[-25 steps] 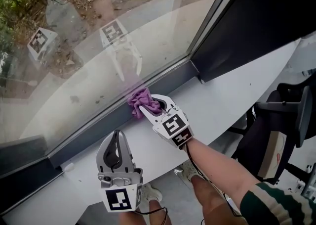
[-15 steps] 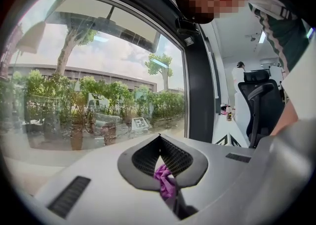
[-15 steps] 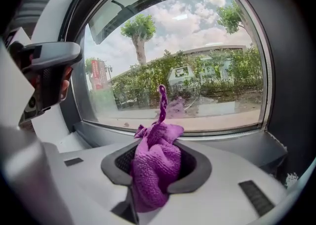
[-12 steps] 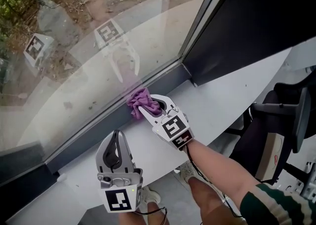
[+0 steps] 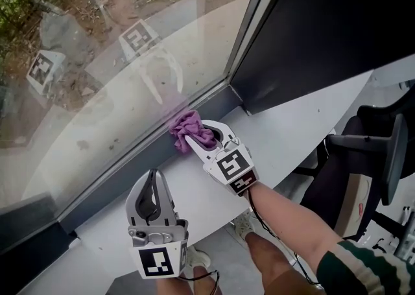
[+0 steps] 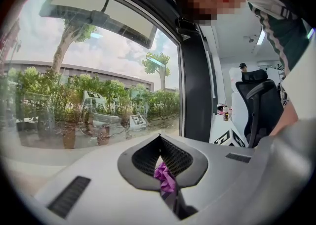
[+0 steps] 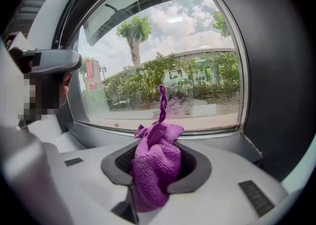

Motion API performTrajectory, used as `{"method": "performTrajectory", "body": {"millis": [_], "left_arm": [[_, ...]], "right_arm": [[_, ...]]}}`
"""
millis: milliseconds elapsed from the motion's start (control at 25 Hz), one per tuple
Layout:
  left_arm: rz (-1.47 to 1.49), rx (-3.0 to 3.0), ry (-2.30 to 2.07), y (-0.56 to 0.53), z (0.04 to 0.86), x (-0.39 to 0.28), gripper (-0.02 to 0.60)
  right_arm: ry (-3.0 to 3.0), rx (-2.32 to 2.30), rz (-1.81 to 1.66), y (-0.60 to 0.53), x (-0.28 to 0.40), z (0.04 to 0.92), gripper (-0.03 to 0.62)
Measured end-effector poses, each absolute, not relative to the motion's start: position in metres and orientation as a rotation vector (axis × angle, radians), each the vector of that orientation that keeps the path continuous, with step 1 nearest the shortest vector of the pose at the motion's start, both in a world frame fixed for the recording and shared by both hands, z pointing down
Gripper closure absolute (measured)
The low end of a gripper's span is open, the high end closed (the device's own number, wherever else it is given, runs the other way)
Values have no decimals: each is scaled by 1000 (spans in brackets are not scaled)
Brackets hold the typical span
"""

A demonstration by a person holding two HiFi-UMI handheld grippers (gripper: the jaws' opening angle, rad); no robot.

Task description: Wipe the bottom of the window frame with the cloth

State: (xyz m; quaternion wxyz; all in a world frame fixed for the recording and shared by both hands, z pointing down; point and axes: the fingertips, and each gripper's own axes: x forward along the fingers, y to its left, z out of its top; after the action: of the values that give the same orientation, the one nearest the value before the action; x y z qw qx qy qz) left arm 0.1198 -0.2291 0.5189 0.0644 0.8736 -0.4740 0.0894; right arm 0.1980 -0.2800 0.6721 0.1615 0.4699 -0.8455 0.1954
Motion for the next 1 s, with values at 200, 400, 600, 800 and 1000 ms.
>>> {"method": "performTrajectory", "body": {"millis": [200, 400, 600, 800, 1000], "left_arm": [[279, 2642, -1427, -231, 520, 129, 575], [256, 2648, -1385, -231, 523, 147, 575], [284, 2649, -1388, -232, 527, 154, 575], [294, 2648, -1368, -236, 530, 159, 575], [283, 2666, -1343, -236, 528, 163, 575]], "right_arm": [[-2375, 1391, 552, -282, 218, 674, 445], [-2342, 1440, 550, -285, 238, 675, 445], [-2275, 1518, 525, -290, 255, 675, 445], [-2164, 1653, 531, -297, 276, 674, 445], [-2089, 1819, 522, -298, 295, 664, 445]]}}
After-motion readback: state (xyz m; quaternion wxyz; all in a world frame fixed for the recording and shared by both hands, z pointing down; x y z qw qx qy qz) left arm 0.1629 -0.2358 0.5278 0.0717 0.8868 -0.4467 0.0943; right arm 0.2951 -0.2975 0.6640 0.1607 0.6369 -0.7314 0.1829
